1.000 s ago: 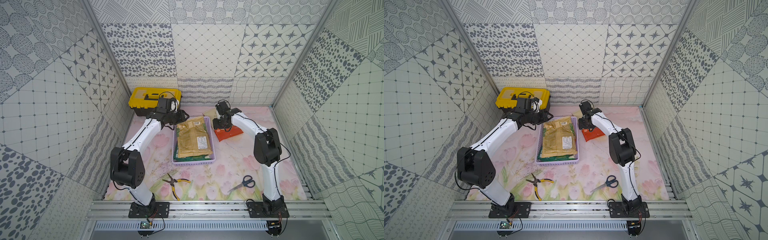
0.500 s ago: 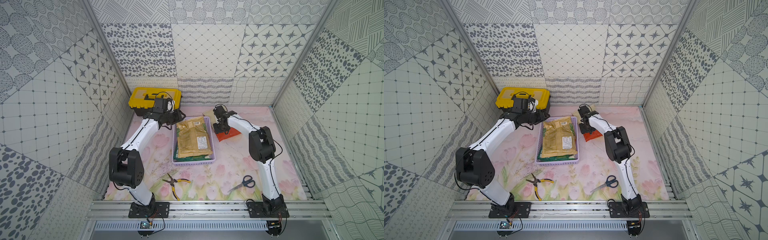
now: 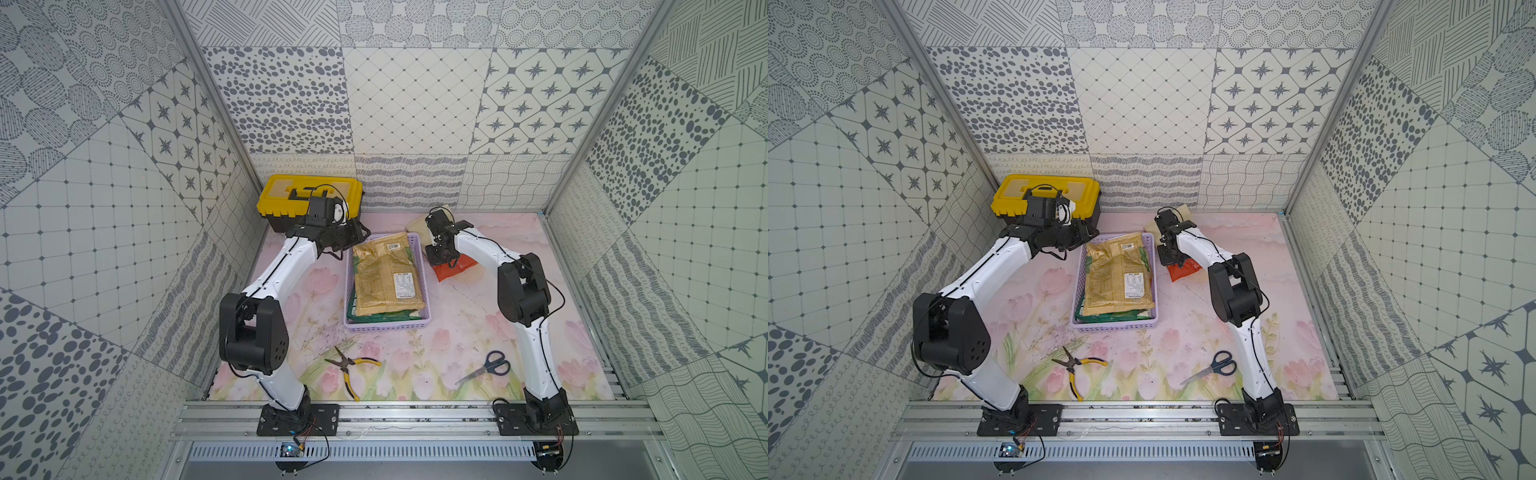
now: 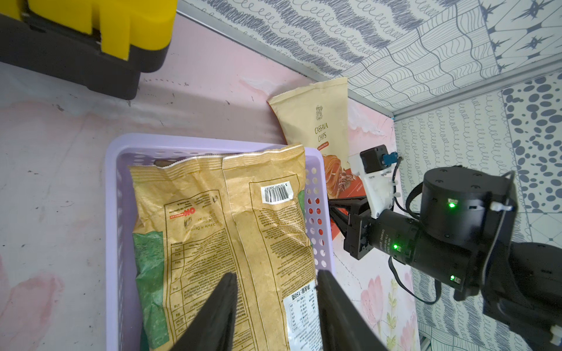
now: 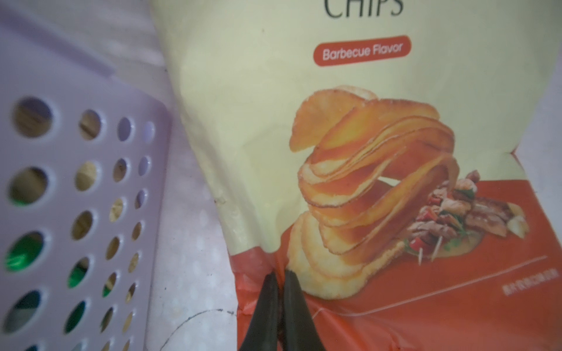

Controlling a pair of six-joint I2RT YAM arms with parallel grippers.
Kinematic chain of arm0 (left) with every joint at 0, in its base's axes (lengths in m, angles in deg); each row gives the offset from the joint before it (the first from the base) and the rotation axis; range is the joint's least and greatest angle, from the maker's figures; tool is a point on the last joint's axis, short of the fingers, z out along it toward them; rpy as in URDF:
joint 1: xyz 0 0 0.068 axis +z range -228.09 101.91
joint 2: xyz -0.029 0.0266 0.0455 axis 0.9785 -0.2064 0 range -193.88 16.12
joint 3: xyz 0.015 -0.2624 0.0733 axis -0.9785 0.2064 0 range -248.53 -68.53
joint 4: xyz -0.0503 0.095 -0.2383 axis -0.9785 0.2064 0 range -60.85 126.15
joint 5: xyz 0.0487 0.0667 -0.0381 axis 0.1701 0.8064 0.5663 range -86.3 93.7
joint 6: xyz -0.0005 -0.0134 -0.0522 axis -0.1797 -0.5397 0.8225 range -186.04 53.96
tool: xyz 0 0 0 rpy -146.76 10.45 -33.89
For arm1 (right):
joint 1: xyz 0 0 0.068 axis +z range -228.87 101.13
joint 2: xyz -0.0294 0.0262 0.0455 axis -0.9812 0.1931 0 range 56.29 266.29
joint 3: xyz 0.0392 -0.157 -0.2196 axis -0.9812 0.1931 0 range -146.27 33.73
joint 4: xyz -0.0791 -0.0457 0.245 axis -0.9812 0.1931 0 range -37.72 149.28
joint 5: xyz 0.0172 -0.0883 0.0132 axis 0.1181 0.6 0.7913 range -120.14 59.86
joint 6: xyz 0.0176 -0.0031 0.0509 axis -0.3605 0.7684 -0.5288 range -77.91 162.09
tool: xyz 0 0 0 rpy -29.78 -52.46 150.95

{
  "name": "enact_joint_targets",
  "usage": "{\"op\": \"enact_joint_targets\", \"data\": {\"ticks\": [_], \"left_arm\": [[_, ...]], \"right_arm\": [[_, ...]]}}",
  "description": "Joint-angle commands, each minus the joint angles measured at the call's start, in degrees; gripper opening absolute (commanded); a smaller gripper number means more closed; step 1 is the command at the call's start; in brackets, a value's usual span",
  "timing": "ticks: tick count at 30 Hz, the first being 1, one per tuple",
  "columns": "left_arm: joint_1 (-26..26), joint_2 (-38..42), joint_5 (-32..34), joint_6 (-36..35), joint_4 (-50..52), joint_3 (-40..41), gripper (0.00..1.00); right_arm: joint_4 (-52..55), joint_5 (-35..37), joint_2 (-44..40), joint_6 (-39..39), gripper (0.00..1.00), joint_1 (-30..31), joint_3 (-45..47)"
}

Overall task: Put the potato chips into the basket
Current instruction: Pick up the potato chip from the center of the board.

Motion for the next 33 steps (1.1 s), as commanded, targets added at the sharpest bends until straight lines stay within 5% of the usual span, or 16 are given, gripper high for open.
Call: {"op": "enact_joint_targets", "data": {"ticks": [1, 10, 19, 24, 33], "left_arm": [[0.21, -0.22, -0.03, -0.01, -1.65, -0.04, 0.47], [0.37, 0.04, 0.86, 0.33, -1.02, 0.03, 0.47], [0.41, 0.04, 0.17, 1.04, -1.12, 0.14, 0.47], [0.47, 0.3, 0.68, 0.8, -0.77, 0.09, 0.47], [0.8, 0.83, 2.9, -0.28, 0.03, 0.16, 0.47]], "right_arm": [[1.17, -1.77, -4.73, -3.97, 0.0, -0.65, 1.23], [-4.01, -13.51, -23.36, -18.84, 0.0, -5.19, 16.23], [-10.89, -17.14, -42.34, -25.31, 0.0, -6.46, 27.49], [-12.73, -19.96, -46.41, -29.41, 0.0, -5.51, 27.65], [-16.84, -16.16, -42.03, -32.9, 0.0, 7.31, 25.58]]}}
